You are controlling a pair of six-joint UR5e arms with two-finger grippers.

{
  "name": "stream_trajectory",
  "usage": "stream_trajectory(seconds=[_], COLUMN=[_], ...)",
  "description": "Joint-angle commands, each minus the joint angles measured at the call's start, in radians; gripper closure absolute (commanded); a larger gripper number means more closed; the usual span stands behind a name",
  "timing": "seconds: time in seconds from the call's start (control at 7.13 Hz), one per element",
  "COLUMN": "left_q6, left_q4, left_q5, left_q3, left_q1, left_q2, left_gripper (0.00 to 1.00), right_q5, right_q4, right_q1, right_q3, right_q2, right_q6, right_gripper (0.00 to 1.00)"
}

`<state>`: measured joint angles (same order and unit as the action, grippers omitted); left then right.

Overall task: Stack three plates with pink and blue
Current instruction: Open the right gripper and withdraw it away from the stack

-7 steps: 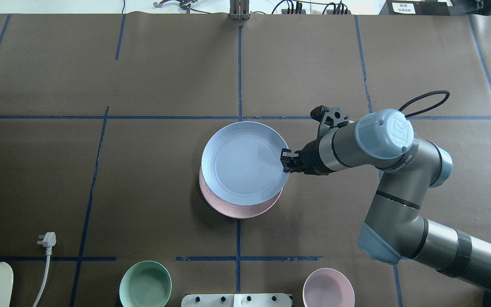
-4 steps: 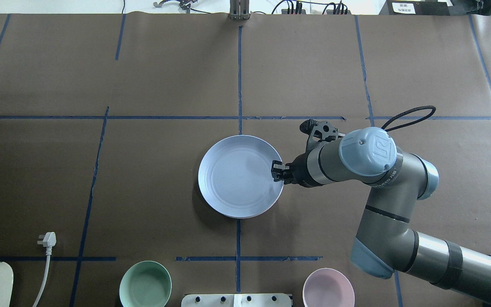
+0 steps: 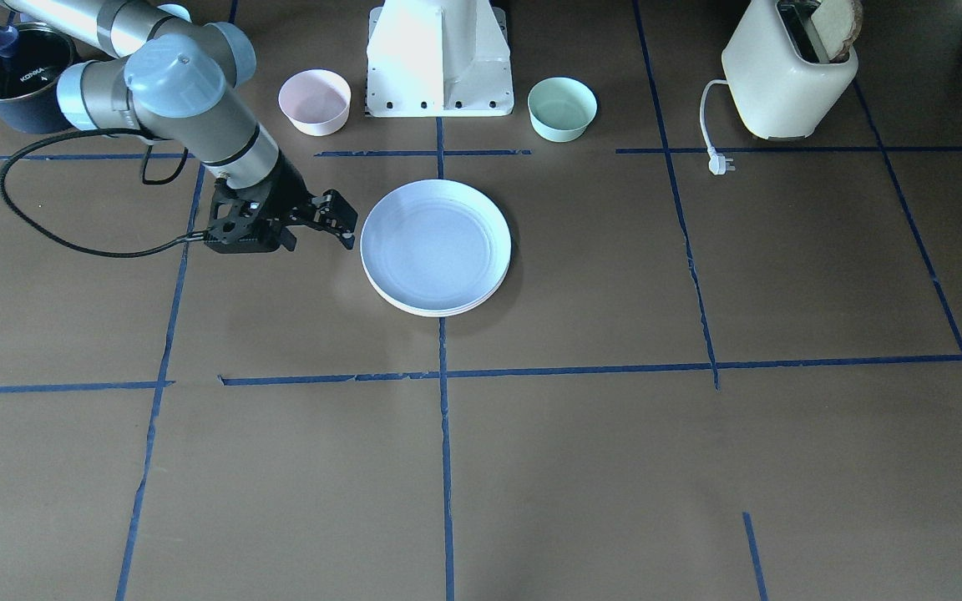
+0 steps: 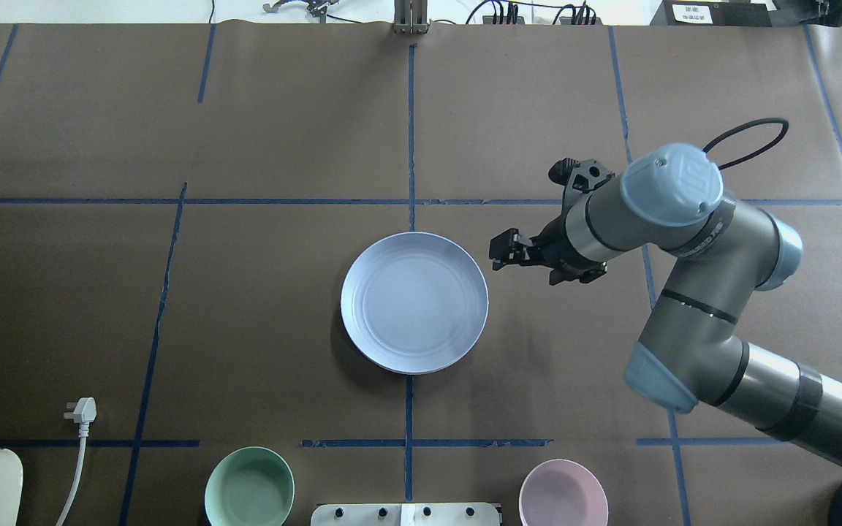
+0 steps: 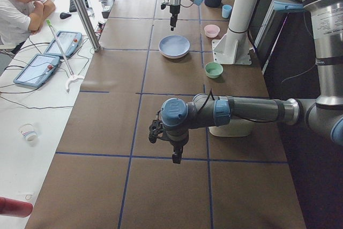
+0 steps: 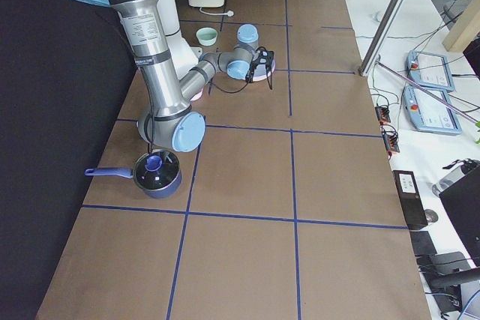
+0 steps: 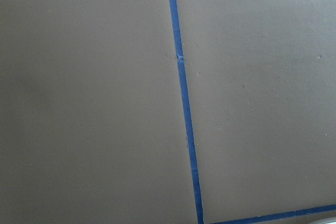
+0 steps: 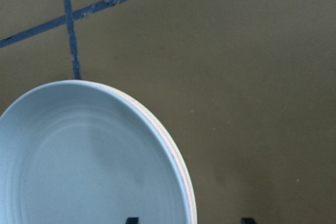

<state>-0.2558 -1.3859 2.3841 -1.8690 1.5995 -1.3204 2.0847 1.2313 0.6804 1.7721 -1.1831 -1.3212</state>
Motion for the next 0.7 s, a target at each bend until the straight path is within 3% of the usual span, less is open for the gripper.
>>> stream_trajectory(seconds=[0.0, 0.14, 0.56], left_q6=[0.003, -0.011, 0.000], left_q4=[0.001, -0.004, 0.002], left_q5=[-0.003, 0.001, -0.008], left_q3=[0.039, 0.039, 0.050], left_q1=[-0.001, -0.001, -0.001], left_q2=[-0.020, -0.019, -0.036], left_gripper=[0.00, 0.00, 0.00], right_q5=[0.142, 0.165, 0.202], right_q4=[0.228, 0.329, 0.445], right_q1=[0.205, 0.293, 0.599], right_q3=[-0.005, -0.003, 0.001], right_q2=[-0.012, -0.044, -0.255], right_q6=[0.379, 0.586, 1.190], right_gripper=[0.00, 0.00, 0.00])
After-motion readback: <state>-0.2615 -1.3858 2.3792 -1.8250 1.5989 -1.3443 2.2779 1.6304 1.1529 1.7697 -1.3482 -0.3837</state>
